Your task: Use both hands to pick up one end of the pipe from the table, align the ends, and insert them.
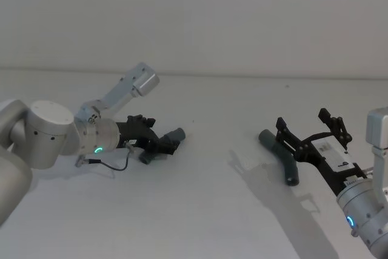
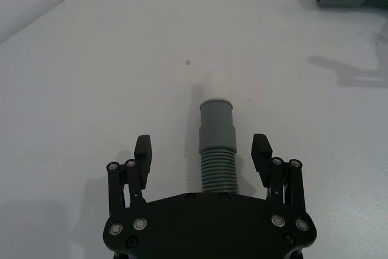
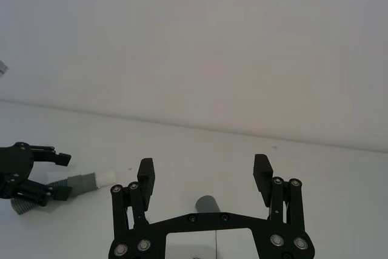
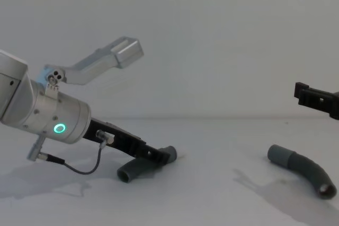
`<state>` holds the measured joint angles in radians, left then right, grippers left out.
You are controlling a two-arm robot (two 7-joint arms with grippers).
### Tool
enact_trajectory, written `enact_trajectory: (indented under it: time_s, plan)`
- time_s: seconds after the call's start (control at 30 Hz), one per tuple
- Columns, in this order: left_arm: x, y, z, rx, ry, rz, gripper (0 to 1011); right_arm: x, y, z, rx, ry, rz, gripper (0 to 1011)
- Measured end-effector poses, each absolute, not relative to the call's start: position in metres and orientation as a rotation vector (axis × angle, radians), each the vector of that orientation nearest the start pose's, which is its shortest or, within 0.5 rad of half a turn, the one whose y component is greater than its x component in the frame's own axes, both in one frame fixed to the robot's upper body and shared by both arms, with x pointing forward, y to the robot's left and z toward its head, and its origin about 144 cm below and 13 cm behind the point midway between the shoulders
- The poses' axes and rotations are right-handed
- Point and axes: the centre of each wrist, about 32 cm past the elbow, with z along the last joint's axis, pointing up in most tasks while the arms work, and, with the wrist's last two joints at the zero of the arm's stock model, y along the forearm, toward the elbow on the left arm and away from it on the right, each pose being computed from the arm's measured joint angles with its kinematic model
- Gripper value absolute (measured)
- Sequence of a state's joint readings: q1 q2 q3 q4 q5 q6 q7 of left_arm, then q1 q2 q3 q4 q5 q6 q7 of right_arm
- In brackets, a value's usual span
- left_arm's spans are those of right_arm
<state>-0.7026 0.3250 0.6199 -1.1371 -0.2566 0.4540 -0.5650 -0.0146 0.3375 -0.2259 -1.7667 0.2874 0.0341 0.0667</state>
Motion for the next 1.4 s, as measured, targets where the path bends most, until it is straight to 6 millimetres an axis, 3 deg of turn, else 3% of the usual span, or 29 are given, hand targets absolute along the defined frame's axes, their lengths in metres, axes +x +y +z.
enact_trajectory:
  time_s: [0.53, 0.87, 1.2, 1.4]
  plan:
    - [0.6183, 0.1986, 1.2346, 0.553, 0.101, 0.706, 997, 0.4433, -0.2371, 1.1887, 0.026, -0.075, -1.229, 1001]
    - [0.6194, 0.1968, 1.2338, 0.556, 0.102, 0.706, 770, 0.4433, -0.2371, 1.1887, 0.026, -0.075, -1.23, 1001]
    - [0.6199, 0.1961, 1.2334, 0.557, 0.103, 0.707, 430, 0.4433, -0.2371, 1.1887, 0.026, -0.075, -1.229, 1001]
    - [0.62, 0.1959, 1.2335, 0.558, 0.103, 0.708, 345, 0.4433, -0.2371, 1.1887, 0.026, -0.075, -1.229, 1001]
